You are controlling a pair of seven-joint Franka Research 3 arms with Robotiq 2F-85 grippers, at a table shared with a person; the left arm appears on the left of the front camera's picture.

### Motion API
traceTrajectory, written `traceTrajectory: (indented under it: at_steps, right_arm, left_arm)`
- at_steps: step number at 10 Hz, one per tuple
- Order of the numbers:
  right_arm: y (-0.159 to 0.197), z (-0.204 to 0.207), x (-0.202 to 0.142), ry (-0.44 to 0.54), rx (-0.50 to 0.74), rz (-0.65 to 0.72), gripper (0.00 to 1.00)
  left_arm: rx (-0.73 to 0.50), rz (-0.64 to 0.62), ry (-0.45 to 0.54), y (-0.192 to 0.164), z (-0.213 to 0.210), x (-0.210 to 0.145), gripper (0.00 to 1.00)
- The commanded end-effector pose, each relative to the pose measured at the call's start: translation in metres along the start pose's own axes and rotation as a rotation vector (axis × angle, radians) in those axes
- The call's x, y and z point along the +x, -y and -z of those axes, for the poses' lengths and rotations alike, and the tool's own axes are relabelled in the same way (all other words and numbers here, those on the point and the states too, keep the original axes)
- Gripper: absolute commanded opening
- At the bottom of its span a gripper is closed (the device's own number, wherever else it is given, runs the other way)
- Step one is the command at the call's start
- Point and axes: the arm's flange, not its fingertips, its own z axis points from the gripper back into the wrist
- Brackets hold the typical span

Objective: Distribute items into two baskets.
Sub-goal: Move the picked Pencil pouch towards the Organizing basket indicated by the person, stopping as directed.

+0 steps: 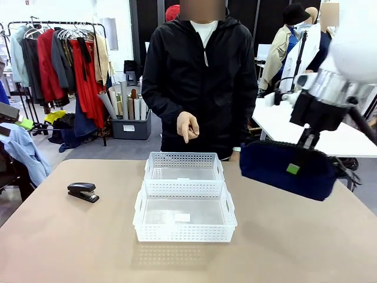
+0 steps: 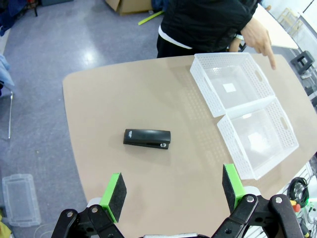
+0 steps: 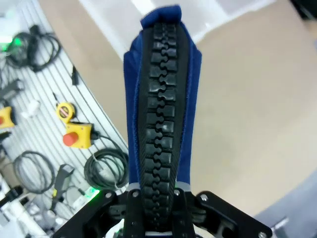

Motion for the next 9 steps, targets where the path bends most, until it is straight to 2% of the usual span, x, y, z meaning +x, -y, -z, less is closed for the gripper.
traceTrajectory:
  at_steps: [1,9]
  right_arm:
    - [0.001,0.001,0.020,0.029,0.037,-0.121,0.00]
    - [-0.021,0.065,0.109,-0.016,0.063,-0.307,0.00]
  left_arm:
    - [-0.009,0.002,0.002,-0.001,0.000,0.000,1.00]
    - [-0.009,0.002,0.002,-0.001,0.000,0.000,1.00]
